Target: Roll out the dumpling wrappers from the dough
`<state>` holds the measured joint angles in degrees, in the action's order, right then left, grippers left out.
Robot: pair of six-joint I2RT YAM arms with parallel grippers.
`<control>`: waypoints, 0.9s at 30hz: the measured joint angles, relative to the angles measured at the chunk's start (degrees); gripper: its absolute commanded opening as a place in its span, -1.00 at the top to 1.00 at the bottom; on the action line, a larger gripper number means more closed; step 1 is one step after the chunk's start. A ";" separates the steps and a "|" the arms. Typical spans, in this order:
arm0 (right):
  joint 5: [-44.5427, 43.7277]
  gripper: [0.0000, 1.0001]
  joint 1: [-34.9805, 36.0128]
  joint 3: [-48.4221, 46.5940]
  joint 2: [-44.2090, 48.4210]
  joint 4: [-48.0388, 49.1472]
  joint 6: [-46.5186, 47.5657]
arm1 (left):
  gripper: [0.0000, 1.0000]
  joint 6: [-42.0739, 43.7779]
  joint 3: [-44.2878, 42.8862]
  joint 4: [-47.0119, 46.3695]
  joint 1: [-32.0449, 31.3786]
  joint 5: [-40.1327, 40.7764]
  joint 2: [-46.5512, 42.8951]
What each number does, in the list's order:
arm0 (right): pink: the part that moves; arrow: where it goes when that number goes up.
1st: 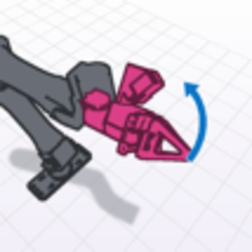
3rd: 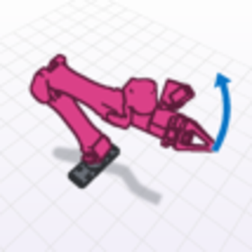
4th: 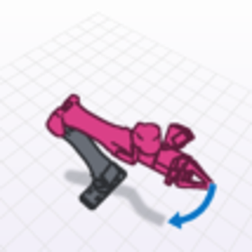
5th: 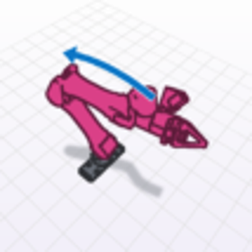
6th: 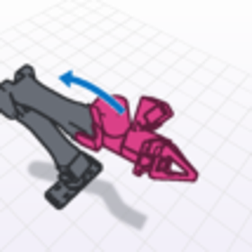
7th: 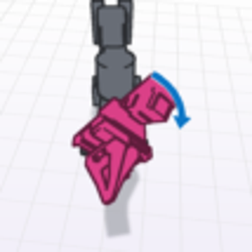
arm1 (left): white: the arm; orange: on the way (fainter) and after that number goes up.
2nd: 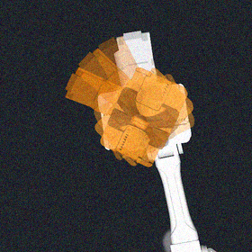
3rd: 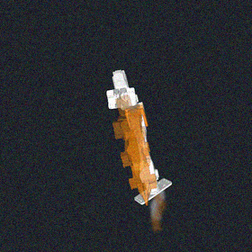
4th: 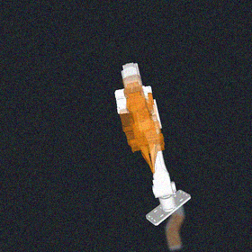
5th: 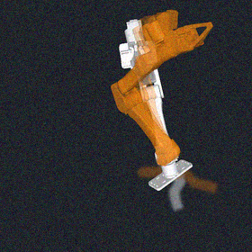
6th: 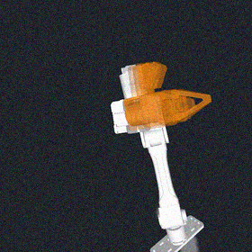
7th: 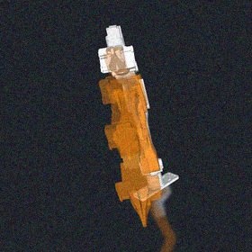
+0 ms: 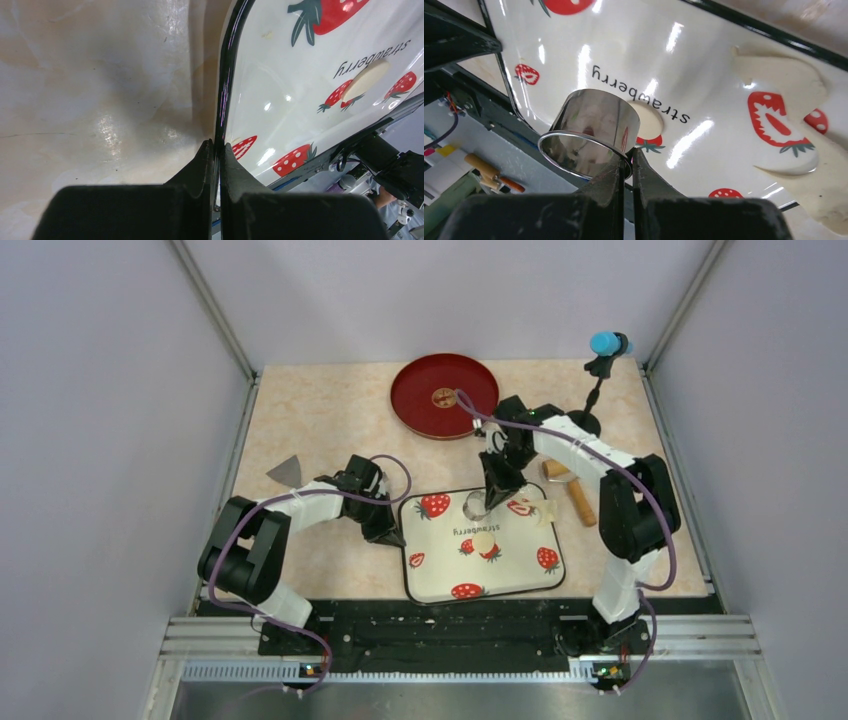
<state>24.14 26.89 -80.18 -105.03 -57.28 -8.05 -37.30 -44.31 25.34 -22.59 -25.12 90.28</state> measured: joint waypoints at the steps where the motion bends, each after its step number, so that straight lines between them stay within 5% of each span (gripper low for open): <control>1: -0.20 1.00 0.00 -1.44 0.00 -0.11 0.02 | 1.00 0.02 0.00 0.00 0.02 0.00 0.00; 7: -1.22 1.00 0.00 -9.05 -1.75 -1.27 -0.04 | 1.00 0.61 0.00 -0.09 0.02 -0.15 -0.02; 27: -6.51 1.00 0.15 -45.77 -30.49 -4.94 -3.80 | 1.00 1.11 0.13 -0.26 0.00 -0.15 -0.26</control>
<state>17.63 27.05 -125.95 -135.52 -62.22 -11.86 -36.18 -44.18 25.08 -22.59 -25.28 90.02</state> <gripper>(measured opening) 0.022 0.056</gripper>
